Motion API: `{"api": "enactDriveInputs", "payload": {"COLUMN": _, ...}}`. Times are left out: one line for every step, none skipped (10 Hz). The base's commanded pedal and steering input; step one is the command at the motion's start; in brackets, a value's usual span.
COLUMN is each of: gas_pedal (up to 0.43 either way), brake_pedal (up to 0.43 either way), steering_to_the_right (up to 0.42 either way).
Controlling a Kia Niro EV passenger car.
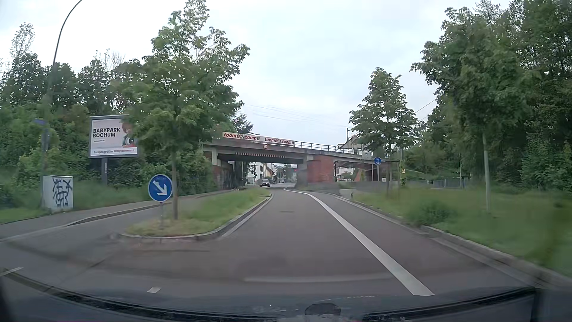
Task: Follow the waypoints while adhering to traffic rules and regulations
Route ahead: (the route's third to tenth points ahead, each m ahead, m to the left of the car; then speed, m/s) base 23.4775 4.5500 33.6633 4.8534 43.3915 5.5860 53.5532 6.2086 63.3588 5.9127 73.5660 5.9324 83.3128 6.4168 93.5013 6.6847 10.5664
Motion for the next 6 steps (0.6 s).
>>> {"api": "enactDriveInputs", "payload": {"gas_pedal": 0.047, "brake_pedal": 0.0, "steering_to_the_right": -0.002}}
{"api": "enactDriveInputs", "payload": {"gas_pedal": 0.047, "brake_pedal": 0.0, "steering_to_the_right": -0.002}}
{"api": "enactDriveInputs", "payload": {"gas_pedal": 0.047, "brake_pedal": 0.0, "steering_to_the_right": -0.002}}
{"api": "enactDriveInputs", "payload": {"gas_pedal": 0.047, "brake_pedal": 0.0, "steering_to_the_right": -0.004}}
{"api": "enactDriveInputs", "payload": {"gas_pedal": 0.047, "brake_pedal": 0.0, "steering_to_the_right": -0.005}}
{"api": "enactDriveInputs", "payload": {"gas_pedal": 0.047, "brake_pedal": 0.0, "steering_to_the_right": -0.005}}
